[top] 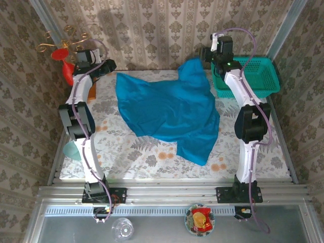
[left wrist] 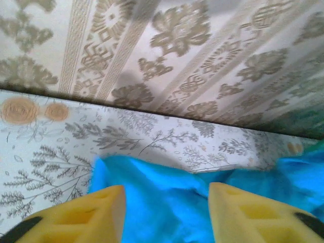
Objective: Fold the inside-out t-shirt
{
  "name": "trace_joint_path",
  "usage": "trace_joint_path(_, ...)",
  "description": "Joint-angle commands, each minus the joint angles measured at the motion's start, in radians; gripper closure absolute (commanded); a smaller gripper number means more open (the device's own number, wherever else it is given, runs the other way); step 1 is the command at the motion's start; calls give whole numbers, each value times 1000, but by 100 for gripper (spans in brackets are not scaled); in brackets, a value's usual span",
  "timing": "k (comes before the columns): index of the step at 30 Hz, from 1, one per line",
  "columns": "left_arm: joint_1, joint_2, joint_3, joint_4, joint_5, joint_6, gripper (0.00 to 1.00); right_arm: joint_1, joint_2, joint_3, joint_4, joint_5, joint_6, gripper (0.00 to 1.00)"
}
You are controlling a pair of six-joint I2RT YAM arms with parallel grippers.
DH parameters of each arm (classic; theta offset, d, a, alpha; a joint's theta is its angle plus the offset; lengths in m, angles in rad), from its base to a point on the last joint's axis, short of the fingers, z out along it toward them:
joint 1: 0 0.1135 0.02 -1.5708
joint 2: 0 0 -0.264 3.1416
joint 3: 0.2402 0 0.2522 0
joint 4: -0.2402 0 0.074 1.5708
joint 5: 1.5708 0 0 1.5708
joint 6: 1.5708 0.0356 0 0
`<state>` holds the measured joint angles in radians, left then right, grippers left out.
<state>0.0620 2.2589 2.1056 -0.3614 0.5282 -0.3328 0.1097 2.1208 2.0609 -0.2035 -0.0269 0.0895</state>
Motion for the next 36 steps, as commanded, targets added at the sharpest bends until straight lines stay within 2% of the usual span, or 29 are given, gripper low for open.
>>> trace_joint_path(1, -29, -55, 85, -116, -33, 45, 48, 37, -95, -7, -55, 21, -9, 35)
trace_joint_path(6, -61, -167, -53, -151, -64, 89, 47, 65, -226, -213, -65, -19, 29, 34)
trace_joint_path(12, -122, -394, -409, -177, -169, 106, 48, 123, -408, -502, -72, -58, 121, 34)
trace_joint_path(17, -190, -608, -725, -190, -294, 64, 53, 211, -544, -714, -126, -72, 236, 36)
trace_joint_path(22, -274, -743, -993, -174, -333, -33, 58, 307, -610, -869, -217, -83, 369, 42)
trace_joint_path(28, -342, -752, -1191, -82, -284, -142, 60, 436, -581, -986, -251, -128, 454, 44)
trace_joint_path(32, -352, -696, -1197, -54, -275, -176, 61, 497, -507, -993, -284, -112, 484, 44)
trace_joint_path(36, -355, -659, -1197, 1, -209, -189, 58, 527, -466, -1007, -307, -70, 511, 40)
